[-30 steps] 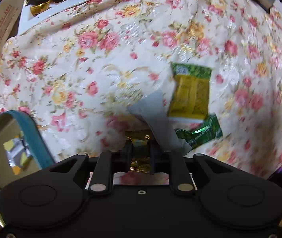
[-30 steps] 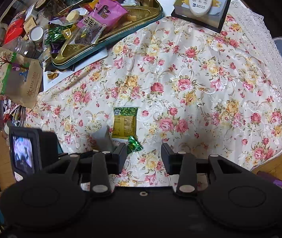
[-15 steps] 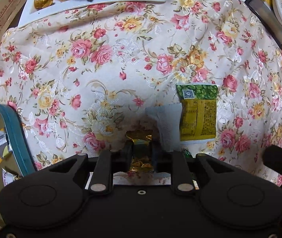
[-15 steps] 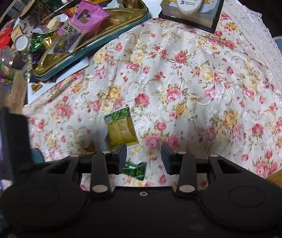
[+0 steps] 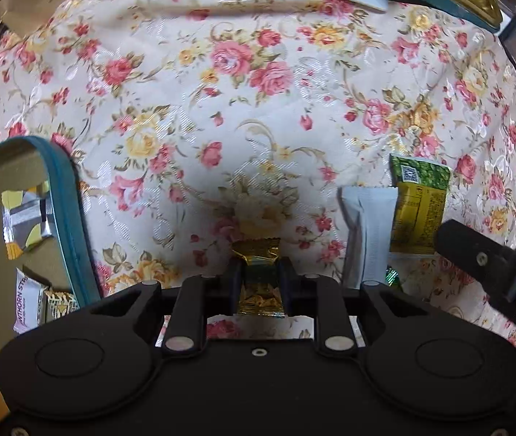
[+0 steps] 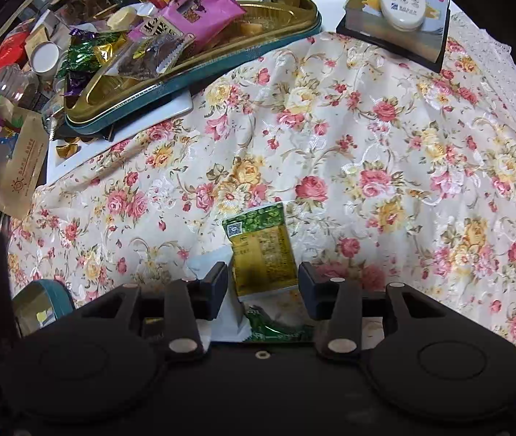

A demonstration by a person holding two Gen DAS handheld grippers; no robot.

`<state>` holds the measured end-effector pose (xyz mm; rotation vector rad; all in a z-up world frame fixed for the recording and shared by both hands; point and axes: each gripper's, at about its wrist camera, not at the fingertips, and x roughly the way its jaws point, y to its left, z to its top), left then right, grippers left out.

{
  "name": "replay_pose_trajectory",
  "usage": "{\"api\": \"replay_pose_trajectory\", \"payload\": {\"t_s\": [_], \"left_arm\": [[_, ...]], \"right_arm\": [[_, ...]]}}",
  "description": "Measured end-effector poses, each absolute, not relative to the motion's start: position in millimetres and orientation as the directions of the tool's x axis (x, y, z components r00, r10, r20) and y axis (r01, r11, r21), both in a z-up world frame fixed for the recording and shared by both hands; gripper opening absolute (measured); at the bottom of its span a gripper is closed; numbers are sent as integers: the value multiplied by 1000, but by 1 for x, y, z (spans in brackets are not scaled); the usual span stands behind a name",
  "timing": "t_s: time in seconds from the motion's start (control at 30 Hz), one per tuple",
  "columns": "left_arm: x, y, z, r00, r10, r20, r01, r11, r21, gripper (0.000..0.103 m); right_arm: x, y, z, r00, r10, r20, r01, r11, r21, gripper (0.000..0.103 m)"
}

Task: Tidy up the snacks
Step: 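Grasp the yellow-green packet with the right gripper while the left holds the candy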

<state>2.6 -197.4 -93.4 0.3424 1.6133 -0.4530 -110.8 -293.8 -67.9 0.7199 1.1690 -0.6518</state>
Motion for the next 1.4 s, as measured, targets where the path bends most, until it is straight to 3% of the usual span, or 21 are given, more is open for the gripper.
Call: {"api": "replay_pose_trajectory", "payload": {"t_s": [0.37, 0.5, 0.57, 0.8, 0.87, 1.0, 1.1, 1.4], "left_arm": [[8, -173, -102, -127, -84, -988, 445, 886, -132, 31], [6, -165, -94, -132, -89, -987, 443, 886, -139, 32], [7, -160, -94, -133, -93, -987, 441, 886, -143, 32], [5, -166, -92, -112, -67, -991, 463, 879, -112, 34], [2, -169, -92, -97, -67, -993, 474, 874, -106, 38], [-6, -176, -91, -50, -46, -998, 504, 861, -65, 37], [-10, -182, -89, -57, -58, -997, 513, 855, -79, 27], [-13, -203, -48, 8, -114, -993, 544, 834, -92, 26]], "right_arm": [[-91, -301, -111, 142, -54, -988, 839, 536, 91, 47], [-86, -302, -118, 127, -74, -989, 856, 512, 72, 58], [-79, -300, -119, 124, -111, -986, 854, 517, 49, 58], [-68, -286, -120, 105, -136, -985, 809, 588, 5, 43], [-72, -289, -118, 106, -101, -989, 818, 575, 29, 43], [-85, -302, -106, 137, -75, -988, 842, 535, 76, 43], [-97, -313, -92, 168, -71, -983, 857, 503, 111, 43], [-131, -338, -52, 210, -96, -973, 882, 448, 146, 43]]}}
